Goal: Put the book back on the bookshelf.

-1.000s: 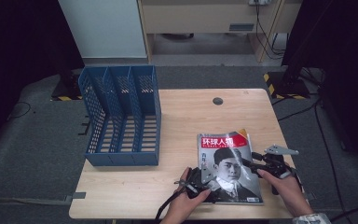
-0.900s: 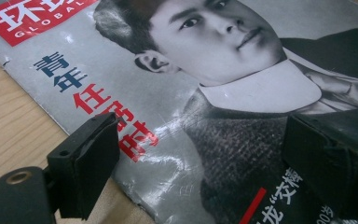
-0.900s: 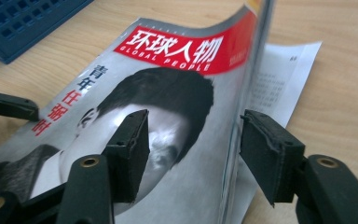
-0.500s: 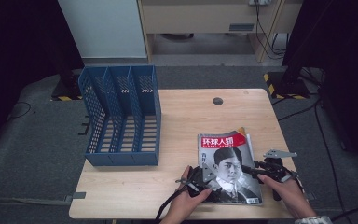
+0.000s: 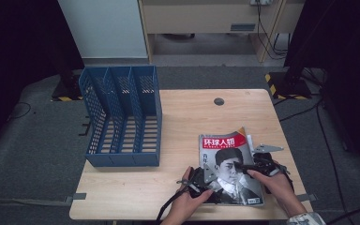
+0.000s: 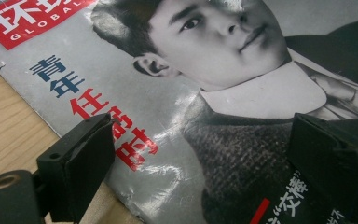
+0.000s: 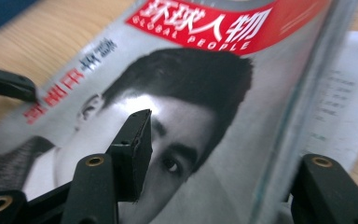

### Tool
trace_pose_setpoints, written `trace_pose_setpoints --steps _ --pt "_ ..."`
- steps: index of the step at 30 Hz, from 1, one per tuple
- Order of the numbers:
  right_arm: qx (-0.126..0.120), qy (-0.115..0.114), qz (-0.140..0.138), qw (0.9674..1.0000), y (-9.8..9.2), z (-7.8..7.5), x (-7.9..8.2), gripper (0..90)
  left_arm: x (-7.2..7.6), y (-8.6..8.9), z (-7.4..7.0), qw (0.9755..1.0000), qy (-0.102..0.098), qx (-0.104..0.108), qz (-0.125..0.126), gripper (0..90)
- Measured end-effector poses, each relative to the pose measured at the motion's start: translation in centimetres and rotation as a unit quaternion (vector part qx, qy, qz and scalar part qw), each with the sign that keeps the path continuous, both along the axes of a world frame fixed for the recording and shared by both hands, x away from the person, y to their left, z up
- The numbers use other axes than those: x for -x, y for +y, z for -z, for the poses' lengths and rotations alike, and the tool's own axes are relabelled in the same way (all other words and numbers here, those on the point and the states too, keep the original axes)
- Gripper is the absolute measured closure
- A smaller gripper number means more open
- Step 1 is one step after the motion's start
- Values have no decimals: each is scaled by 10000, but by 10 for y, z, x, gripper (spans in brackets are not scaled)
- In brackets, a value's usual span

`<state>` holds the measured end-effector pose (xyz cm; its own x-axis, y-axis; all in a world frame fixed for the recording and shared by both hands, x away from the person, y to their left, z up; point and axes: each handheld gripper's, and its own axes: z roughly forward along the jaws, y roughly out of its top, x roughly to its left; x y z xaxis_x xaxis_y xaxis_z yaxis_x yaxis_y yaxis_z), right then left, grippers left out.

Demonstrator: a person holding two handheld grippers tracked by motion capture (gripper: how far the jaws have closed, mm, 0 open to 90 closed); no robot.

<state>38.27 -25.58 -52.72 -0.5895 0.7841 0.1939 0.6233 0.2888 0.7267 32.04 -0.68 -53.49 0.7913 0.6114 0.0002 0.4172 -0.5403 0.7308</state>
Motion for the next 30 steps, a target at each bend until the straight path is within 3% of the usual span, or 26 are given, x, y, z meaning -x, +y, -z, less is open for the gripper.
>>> trace_pose_setpoints --steps 2,4,6,9,11,12,13,14,19,20,21,24,26,29,30 --pt "132 -6 48 9999 4 2 0 449 0 0 0 10000 -2 0 -1 67" --pt "230 -54 46 9997 3 1 0 537 0 0 0 10000 5 6 15 67" --pt "237 -137 38 9996 1 -1 1 638 0 0 0 10000 8 13 19 67" --pt "187 -254 9 9995 0 -5 2 700 -1 1 0 10000 23 21 66 66" --pt "231 -277 -8 9993 2 -6 3 692 -2 1 0 9999 18 16 122 66" --pt "237 -230 -17 9995 3 -5 3 656 -3 1 0 9999 19 19 144 67" --pt "278 -189 -42 9994 5 -2 2 543 -3 1 0 9999 20 20 158 66" --pt "280 -134 -46 9995 6 -2 2 535 -3 1 0 9999 19 17 162 66" --pt "241 -241 48 9994 4 -5 2 735 -4 5 -1 9997 75 220 88 86" --pt "241 -241 48 9994 4 -5 2 735 -4 5 -1 9997 75 220 88 91" --pt "186 -303 34 9994 4 -8 2 800 -6 11 -2 9990 118 416 -71 91" --pt "167 -378 -17 9991 7 -9 4 831 -11 17 -3 9982 118 517 -265 86" --pt "177 -526 -85 9984 10 -11 7 857 -18 23 -2 9967 223 615 -474 84" --pt "20 -657 -183 9977 10 -14 9 873 -21 26 -1 9961 324 629 -525 85" --pt "-4 -711 -229 9972 9 -15 10 874 -23 28 0 9944 425 746 -616 85"
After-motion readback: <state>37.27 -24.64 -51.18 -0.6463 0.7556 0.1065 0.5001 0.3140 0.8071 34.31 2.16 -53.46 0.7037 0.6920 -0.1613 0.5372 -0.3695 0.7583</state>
